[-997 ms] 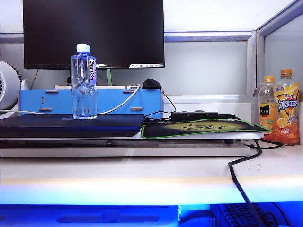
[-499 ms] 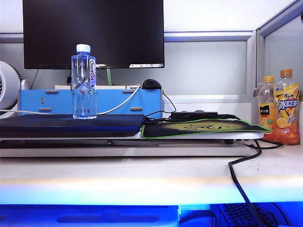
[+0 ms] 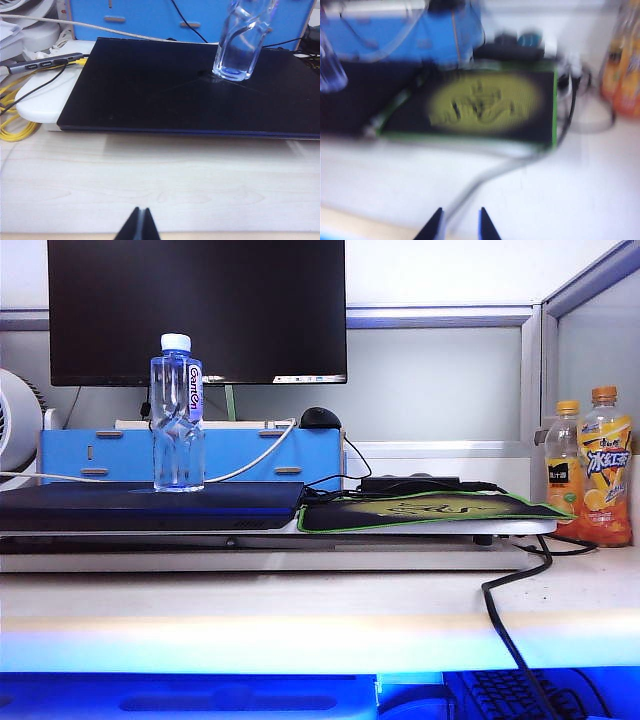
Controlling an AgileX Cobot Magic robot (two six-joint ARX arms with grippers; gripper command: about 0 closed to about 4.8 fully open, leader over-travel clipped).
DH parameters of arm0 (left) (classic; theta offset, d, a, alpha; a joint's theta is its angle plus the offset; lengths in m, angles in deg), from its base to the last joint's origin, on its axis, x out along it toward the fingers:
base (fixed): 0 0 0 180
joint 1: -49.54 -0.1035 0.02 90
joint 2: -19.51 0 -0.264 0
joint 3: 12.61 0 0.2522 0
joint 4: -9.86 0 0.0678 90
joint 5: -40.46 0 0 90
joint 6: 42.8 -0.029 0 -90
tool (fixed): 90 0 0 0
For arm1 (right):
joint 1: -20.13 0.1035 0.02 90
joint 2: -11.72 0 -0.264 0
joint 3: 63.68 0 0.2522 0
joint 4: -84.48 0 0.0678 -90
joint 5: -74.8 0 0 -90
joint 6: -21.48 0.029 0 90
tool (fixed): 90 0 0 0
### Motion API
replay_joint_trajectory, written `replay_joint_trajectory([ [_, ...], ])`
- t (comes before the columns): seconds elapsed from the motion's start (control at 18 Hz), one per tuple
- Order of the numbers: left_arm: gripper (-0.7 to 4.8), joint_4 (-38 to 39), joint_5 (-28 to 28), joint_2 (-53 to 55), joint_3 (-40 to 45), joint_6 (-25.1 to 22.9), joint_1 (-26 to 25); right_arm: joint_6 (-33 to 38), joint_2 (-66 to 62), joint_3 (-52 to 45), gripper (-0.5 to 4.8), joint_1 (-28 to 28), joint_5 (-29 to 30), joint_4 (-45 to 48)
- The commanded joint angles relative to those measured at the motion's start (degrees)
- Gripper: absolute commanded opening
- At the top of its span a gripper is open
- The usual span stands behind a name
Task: Pick up the mineral water bottle and place it on the laptop.
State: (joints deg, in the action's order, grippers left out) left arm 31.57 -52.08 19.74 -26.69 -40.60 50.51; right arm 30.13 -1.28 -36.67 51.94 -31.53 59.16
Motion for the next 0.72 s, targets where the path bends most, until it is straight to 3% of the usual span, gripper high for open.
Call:
replay_joint_trajectory([
  [0.06,-0.02,-0.24,-0.22,-0.02,-0.07,-0.04,-0.07,4.17,-0.04,-3.41,1.02,0.13,-0.24,0.33],
  [0.72,-0.02,-0.26,-0.22,-0.02,-0.07,-0.04,-0.07,4.50,0.02,-10.60,1.02,0.55,-0.04,1.14],
])
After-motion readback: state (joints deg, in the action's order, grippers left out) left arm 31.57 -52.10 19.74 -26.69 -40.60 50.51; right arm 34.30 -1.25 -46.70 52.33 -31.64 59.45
